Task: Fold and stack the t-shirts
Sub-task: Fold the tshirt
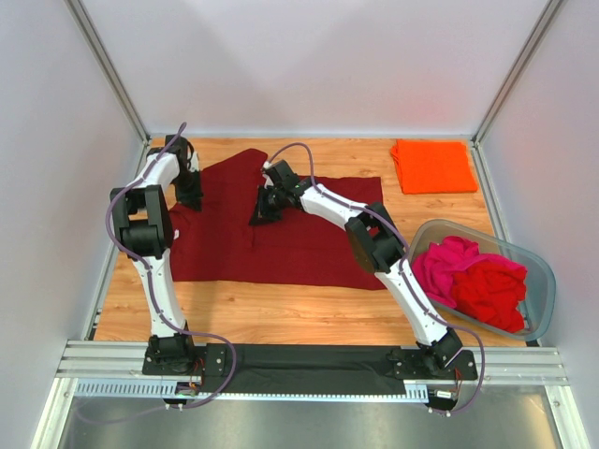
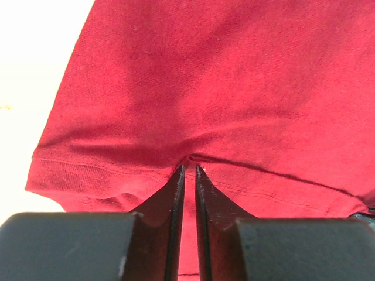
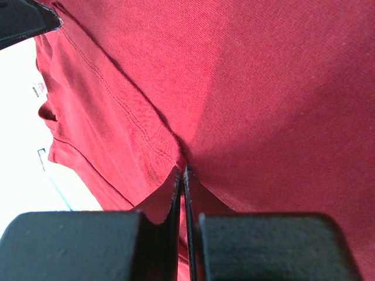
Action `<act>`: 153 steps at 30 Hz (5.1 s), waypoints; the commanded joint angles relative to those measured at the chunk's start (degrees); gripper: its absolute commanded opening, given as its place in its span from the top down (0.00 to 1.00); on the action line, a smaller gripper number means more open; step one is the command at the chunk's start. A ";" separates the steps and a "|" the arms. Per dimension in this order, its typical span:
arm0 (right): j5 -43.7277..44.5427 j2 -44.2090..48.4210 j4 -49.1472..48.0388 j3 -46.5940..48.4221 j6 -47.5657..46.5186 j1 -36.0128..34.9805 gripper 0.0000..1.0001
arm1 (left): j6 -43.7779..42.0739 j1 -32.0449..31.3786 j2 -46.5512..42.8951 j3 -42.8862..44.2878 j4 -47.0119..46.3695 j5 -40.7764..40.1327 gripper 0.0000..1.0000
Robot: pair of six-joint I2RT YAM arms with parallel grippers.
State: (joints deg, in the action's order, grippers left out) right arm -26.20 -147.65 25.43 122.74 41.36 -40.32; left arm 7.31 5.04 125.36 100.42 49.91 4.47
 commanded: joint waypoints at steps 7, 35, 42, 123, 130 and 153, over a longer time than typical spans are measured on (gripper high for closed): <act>1.15 0.35 0.85 -2.15 -0.85 -0.29 0.98 | -0.02 0.06 -1.16 -0.31 -1.74 0.45 0.96; 1.32 1.32 2.34 -2.42 -0.76 -0.38 0.98 | -0.45 1.91 -2.05 -1.81 -3.94 4.50 0.79; 1.67 1.32 2.78 -1.89 -1.11 -0.38 0.98 | -0.37 1.91 -0.56 -0.23 -2.89 4.76 0.88; 35.42 48.69 23.17 -64.03 -9.99 9.90 0.82 | 31.18 0.58 -4.42 -15.17 26.02 -27.33 0.69; 29.99 52.02 27.64 -57.28 -12.53 9.91 0.76 | 24.62 1.38 -8.37 -3.24 25.42 -25.49 0.69; 12.05 31.91 24.32 -14.37 -20.18 24.23 0.38 | 20.46 1.47 17.81 31.60 -12.34 9.16 0.32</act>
State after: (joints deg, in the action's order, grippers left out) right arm -9.50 -114.24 49.76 105.14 23.40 -15.09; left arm 26.98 6.46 143.94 130.21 46.63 12.05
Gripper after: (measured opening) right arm 0.623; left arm 0.674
